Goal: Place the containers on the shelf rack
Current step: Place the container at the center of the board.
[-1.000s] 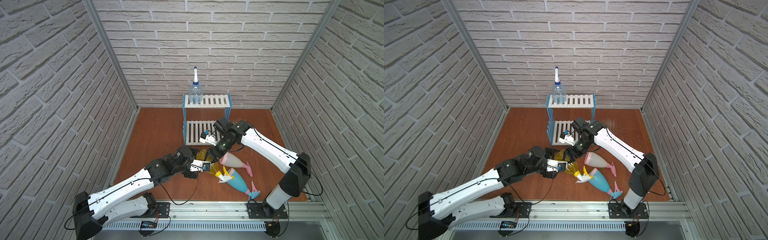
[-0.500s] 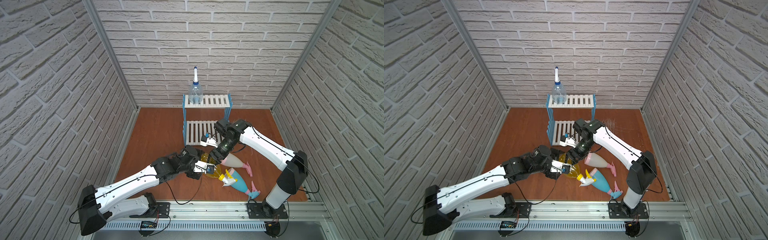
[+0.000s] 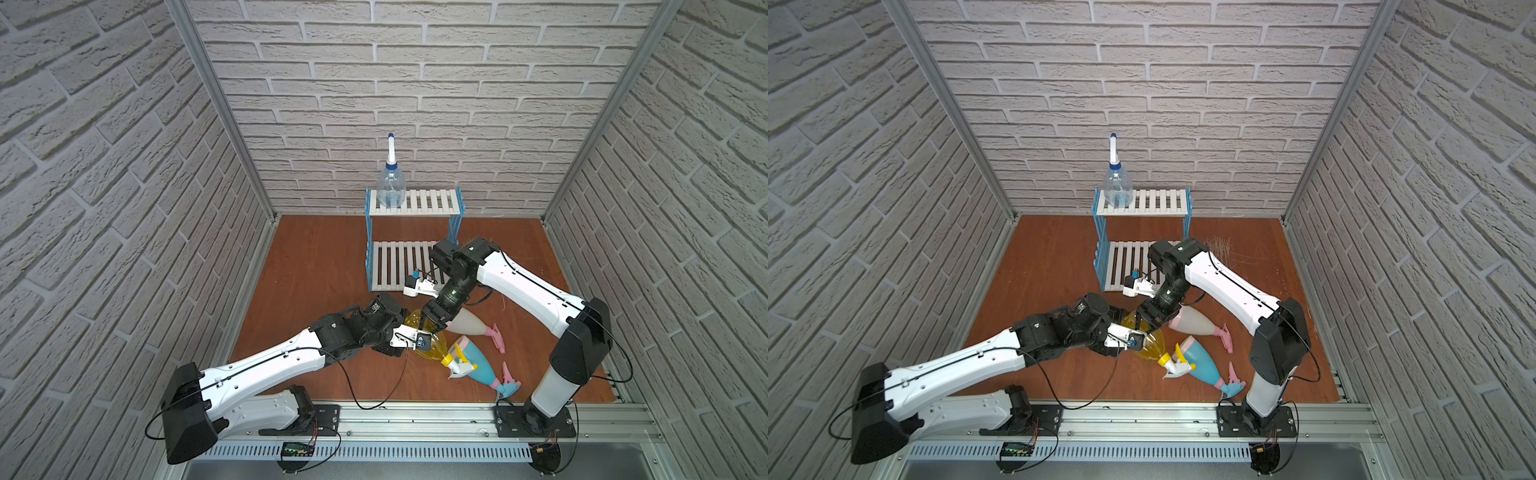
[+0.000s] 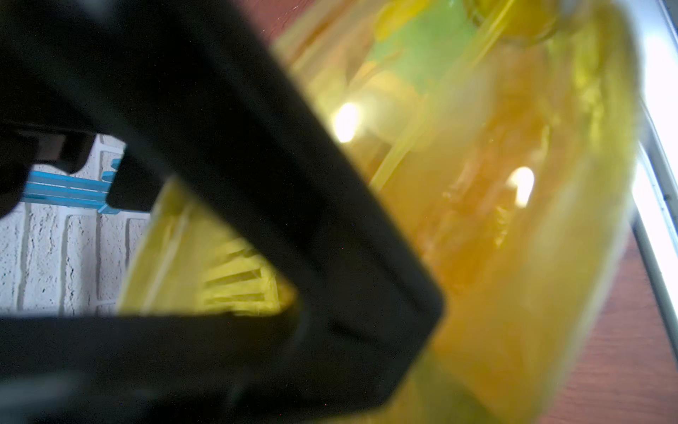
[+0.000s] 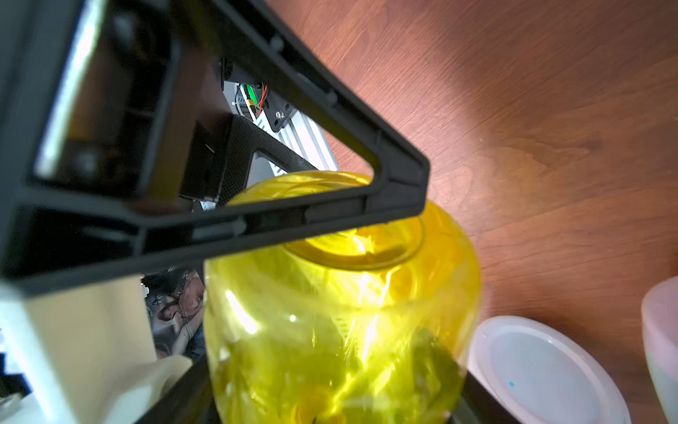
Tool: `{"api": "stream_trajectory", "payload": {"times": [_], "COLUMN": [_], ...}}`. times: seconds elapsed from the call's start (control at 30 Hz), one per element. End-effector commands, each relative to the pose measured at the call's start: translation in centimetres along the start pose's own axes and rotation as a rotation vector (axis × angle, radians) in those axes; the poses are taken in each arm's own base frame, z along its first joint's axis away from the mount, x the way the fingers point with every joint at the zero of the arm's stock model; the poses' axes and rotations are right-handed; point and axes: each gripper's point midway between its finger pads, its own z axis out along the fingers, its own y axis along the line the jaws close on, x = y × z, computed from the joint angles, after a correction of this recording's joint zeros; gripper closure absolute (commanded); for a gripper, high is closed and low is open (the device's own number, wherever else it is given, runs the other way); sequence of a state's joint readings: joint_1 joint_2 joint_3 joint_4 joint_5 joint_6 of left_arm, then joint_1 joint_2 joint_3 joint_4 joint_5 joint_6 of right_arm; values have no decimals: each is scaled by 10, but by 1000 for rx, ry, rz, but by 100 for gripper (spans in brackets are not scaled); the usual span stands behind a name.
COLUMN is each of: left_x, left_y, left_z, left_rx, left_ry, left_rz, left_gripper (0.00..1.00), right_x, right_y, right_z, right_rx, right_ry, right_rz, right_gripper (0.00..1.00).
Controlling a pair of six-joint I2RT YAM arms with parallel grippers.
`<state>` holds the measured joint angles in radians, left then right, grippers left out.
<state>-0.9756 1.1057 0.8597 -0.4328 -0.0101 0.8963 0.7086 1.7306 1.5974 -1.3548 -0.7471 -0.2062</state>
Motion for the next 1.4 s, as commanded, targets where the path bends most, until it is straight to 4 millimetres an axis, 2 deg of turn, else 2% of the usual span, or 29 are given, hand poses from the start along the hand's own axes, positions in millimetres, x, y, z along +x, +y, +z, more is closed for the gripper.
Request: {"api": "stream_trajectory", "payload": {"times": [0.0,0.07,0.17,0.33,0.43,0.57,0.67,0.77,0.87,0.97,1.17,1.37], "left_x": [-10,-7,3,29,44,62,73,90,103,113,140,152], "left_y": [-7,-6,-2,2,6,19,30,43,57,61,49,40], "left_z": [6,6,3,-7,-22,-52,-69,-84,-96,-104,-114,-123], "left_rx": [22,21,9,-53,-95,-179,-252,-365,-448,-486,-580,-630], "left_ry": [-62,-61,-67,-40,-32,-66,-110,-151,-188,-225,-226,-215], "left_rz": [-14,-51,-146,-241,-315,-492,-654,-848,-1028,-1205,-1427,-1545], "left_gripper": [30,25,3,2,2,2,2,2,2,2,2,2], "right_x": [-23,-25,-25,-29,-39,-58,-70,-83,-90,-98,-116,-117], "right_y": [24,20,8,-30,-48,-49,-41,-33,-37,-45,-56,-64], "right_z": [-12,-13,-13,-14,-17,-20,-8,13,37,54,76,100], "right_rx": [-87,-79,-45,155,281,357,388,398,426,449,473,486], "right_ry": [-127,-134,-149,-179,-225,-315,-303,-237,-156,-133,-157,-126], "right_rz": [-91,-86,-58,-46,-90,-211,-332,-433,-484,-512,-537,-547], "right_gripper": [23,23,23,26,25,25,25,24,25,25,24,17]}}
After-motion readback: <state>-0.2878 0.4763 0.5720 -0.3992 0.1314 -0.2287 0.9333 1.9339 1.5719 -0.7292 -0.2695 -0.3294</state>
